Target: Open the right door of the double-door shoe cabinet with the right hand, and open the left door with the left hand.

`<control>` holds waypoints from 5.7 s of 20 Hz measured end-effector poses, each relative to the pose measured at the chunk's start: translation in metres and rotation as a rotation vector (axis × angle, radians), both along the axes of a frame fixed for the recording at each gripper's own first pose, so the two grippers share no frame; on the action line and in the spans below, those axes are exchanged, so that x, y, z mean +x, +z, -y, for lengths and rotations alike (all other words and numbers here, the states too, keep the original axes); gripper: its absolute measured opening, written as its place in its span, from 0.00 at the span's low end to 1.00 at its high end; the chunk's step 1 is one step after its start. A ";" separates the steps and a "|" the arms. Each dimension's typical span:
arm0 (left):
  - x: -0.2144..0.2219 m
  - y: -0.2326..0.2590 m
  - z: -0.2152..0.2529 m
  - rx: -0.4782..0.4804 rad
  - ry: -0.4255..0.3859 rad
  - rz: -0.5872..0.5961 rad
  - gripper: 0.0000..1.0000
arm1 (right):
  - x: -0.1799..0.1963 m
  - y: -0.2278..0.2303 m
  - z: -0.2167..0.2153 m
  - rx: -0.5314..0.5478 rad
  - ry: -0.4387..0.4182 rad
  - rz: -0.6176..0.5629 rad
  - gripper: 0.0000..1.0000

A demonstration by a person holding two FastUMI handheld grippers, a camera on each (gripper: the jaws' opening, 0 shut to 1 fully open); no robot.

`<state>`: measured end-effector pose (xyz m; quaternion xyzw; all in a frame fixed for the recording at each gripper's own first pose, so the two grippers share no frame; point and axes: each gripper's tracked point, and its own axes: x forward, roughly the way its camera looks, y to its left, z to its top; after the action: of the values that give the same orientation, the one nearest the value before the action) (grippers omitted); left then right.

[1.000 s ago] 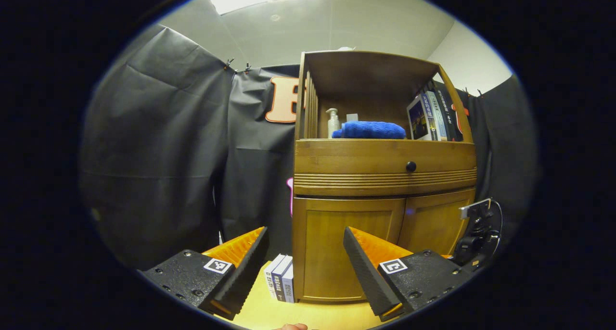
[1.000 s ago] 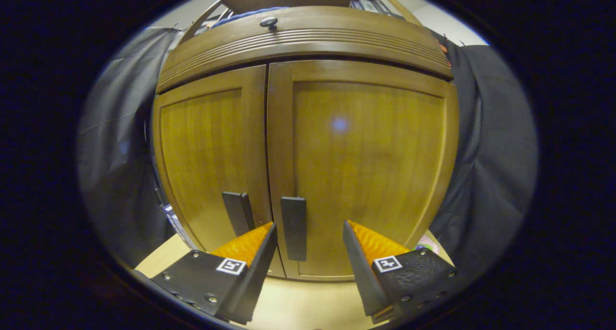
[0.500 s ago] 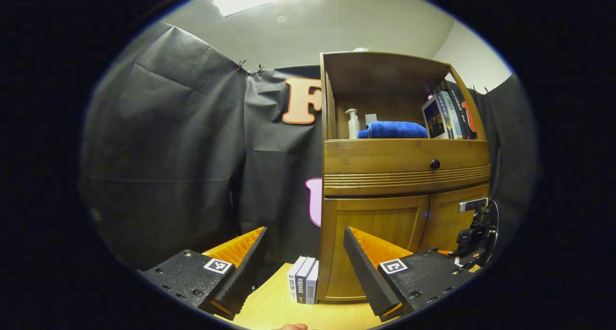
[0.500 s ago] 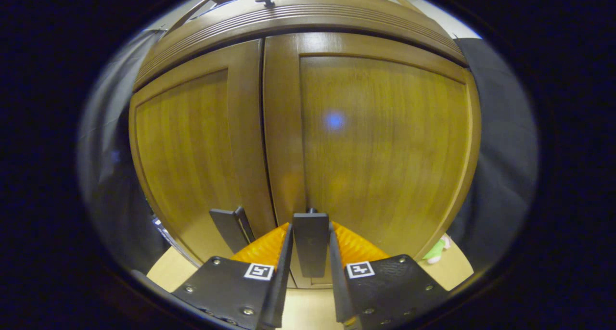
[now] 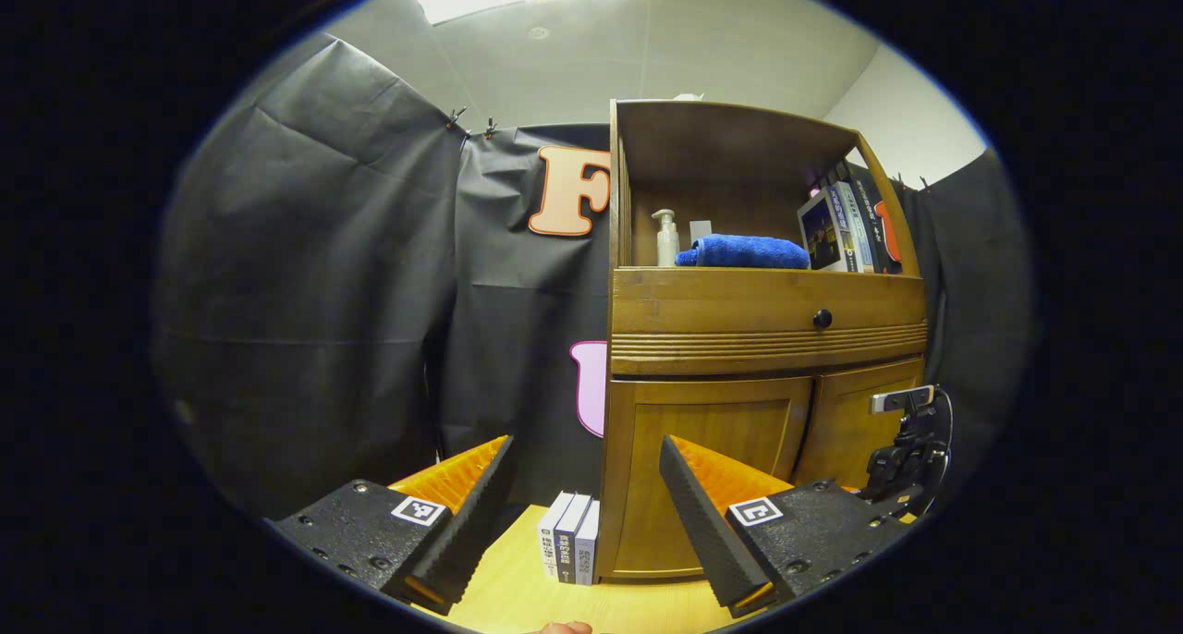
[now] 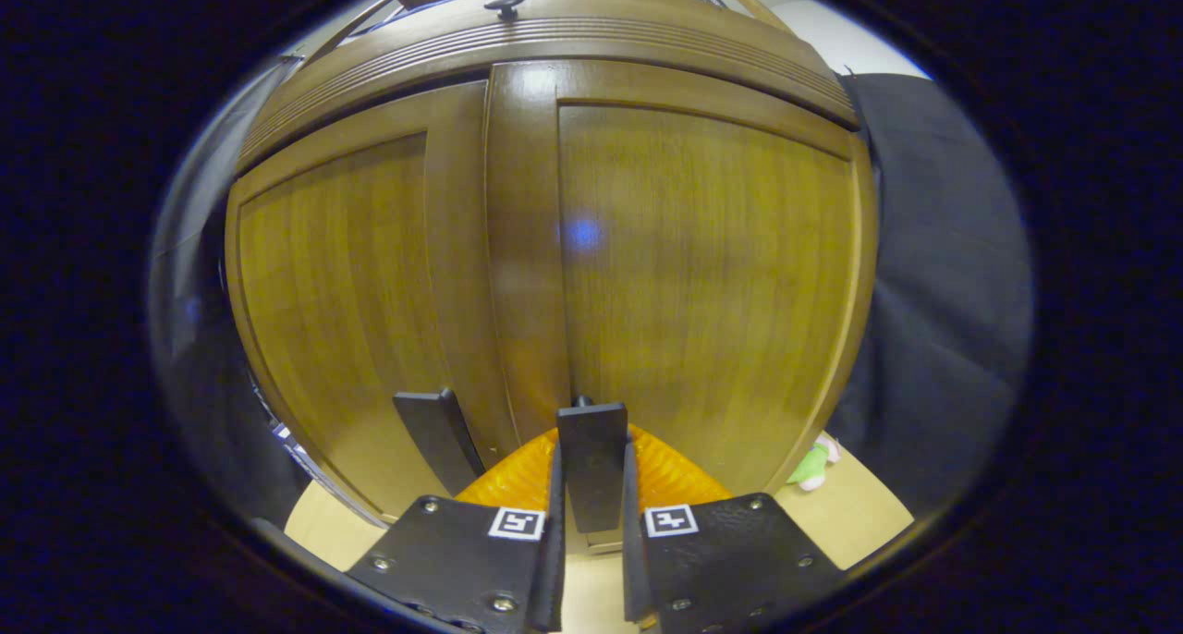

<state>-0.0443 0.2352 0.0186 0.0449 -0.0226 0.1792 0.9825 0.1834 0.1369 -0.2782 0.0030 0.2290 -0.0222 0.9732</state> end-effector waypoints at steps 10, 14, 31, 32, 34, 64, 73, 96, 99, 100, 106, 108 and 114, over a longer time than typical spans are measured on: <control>0.005 -0.008 0.033 -0.015 -0.107 -0.021 0.92 | -0.060 0.016 0.032 0.010 -0.023 0.008 0.25; 0.007 -0.013 0.055 -0.022 -0.169 -0.032 0.92 | -0.085 0.021 0.050 0.020 -0.047 0.006 0.24; 0.018 -0.038 0.102 -0.090 -0.320 -0.074 0.92 | -0.166 0.046 0.162 -0.036 -0.258 -0.014 0.24; 0.020 -0.041 0.104 -0.093 -0.321 -0.079 0.92 | -0.169 0.046 0.166 -0.032 -0.262 -0.015 0.24; 0.024 -0.045 0.107 -0.099 -0.321 -0.088 0.92 | -0.172 0.050 0.172 -0.045 -0.260 -0.002 0.24; 0.180 -0.189 0.168 -0.124 -0.231 -0.307 0.96 | -0.210 0.194 0.296 -0.104 -0.331 0.247 0.22; 0.211 -0.241 0.142 -0.133 -0.163 -0.366 0.80 | -0.231 0.246 0.290 -0.089 -0.299 0.346 0.22; 0.185 -0.243 0.146 -0.127 -0.224 -0.334 0.31 | -0.238 0.233 0.278 -0.050 -0.235 0.314 0.22; 0.168 -0.240 0.144 -0.120 -0.232 -0.319 0.32 | -0.236 0.232 0.271 -0.040 -0.208 0.309 0.22; 0.160 -0.239 0.143 -0.118 -0.232 -0.316 0.34 | -0.235 0.230 0.268 -0.037 -0.196 0.305 0.22; 0.125 -0.233 0.136 -0.137 -0.229 -0.322 0.31 | -0.229 0.225 0.246 -0.016 -0.130 0.290 0.22; 0.113 -0.231 0.132 -0.141 -0.224 -0.325 0.34 | -0.228 0.223 0.240 -0.008 -0.111 0.284 0.22; 0.080 -0.226 0.119 -0.181 -0.209 -0.326 0.31 | -0.220 0.211 0.217 0.023 -0.049 0.254 0.22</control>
<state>0.0362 0.1164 -0.2071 -0.0176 0.1482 0.0679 0.9865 -0.0361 -0.0804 -0.0668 0.0222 0.1043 -0.0426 0.9934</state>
